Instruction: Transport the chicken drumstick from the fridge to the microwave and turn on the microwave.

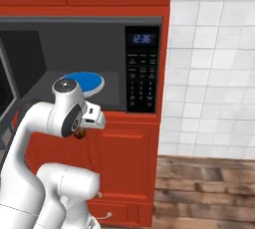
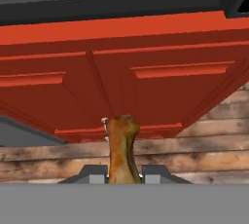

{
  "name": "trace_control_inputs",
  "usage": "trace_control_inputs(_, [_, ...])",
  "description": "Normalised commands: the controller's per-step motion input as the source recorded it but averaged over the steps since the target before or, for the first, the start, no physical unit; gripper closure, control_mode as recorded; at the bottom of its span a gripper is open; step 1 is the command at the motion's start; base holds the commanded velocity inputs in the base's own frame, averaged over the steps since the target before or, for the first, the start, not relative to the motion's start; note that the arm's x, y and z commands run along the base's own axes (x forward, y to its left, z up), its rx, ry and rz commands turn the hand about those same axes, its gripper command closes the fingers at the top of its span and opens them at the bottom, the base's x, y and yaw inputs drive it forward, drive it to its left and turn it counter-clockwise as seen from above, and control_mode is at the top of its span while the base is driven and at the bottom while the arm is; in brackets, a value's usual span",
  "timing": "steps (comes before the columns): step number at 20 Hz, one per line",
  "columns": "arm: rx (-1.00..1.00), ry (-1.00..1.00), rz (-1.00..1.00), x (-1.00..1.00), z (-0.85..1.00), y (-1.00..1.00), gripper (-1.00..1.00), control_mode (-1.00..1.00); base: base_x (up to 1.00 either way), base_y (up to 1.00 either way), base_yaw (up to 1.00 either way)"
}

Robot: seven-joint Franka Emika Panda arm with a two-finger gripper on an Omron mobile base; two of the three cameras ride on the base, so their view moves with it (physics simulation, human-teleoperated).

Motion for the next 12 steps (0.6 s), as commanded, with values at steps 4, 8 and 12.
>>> trace_control_inputs(4, [0.0, 0.0, 0.0, 0.0, 0.0, 0.0, 1.0, 1.0, 0.0, 0.0, 0.37])
trace_control_inputs(8, [0.0, 0.0, 0.0, 0.0, 0.0, 0.0, 1.0, 1.0, 0.2, -0.01, 0.34])
trace_control_inputs(12, [0.0, 0.0, 0.0, 0.0, 0.0, 0.0, 1.0, 1.0, 0.29, -0.03, 0.32])
